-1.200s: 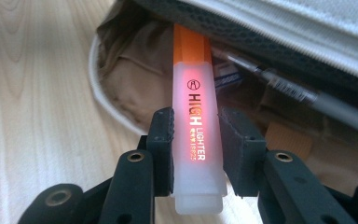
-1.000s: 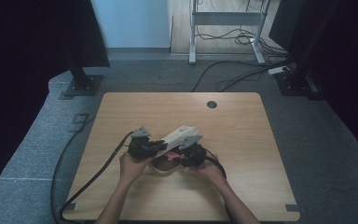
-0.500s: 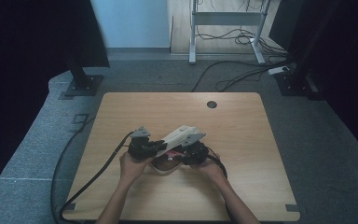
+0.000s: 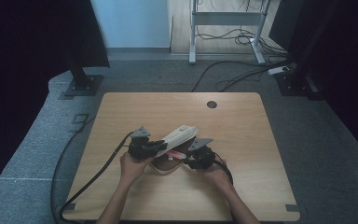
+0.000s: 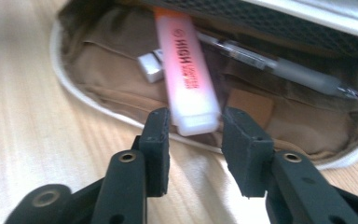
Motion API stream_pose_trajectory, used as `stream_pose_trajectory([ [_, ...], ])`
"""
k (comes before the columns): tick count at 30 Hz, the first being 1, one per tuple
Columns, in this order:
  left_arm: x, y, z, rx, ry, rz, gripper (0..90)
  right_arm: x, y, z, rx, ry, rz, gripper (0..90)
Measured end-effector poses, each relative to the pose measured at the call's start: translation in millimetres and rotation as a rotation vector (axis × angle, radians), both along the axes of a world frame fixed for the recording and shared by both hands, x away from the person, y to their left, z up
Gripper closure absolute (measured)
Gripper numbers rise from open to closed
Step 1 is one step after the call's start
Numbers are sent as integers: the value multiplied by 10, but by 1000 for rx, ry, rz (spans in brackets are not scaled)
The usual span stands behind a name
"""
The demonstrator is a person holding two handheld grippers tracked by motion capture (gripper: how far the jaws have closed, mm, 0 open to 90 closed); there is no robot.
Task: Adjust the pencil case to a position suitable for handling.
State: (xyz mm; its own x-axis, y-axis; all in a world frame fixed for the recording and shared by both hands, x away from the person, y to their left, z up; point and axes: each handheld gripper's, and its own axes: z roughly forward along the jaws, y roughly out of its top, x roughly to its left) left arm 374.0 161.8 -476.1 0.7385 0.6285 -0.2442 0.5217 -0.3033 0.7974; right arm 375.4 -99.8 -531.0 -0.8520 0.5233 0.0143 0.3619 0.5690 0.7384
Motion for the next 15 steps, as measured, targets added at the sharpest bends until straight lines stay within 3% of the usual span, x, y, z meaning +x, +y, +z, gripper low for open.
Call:
stream_pose_trajectory([
  [8,6,2,-8,-4,8,-6,773,140,-40,-35,1,-12,-65,627],
  [15,7,-7,-24,-6,14,-12,773,236,36,-24,-1,-27,-79,622],
])
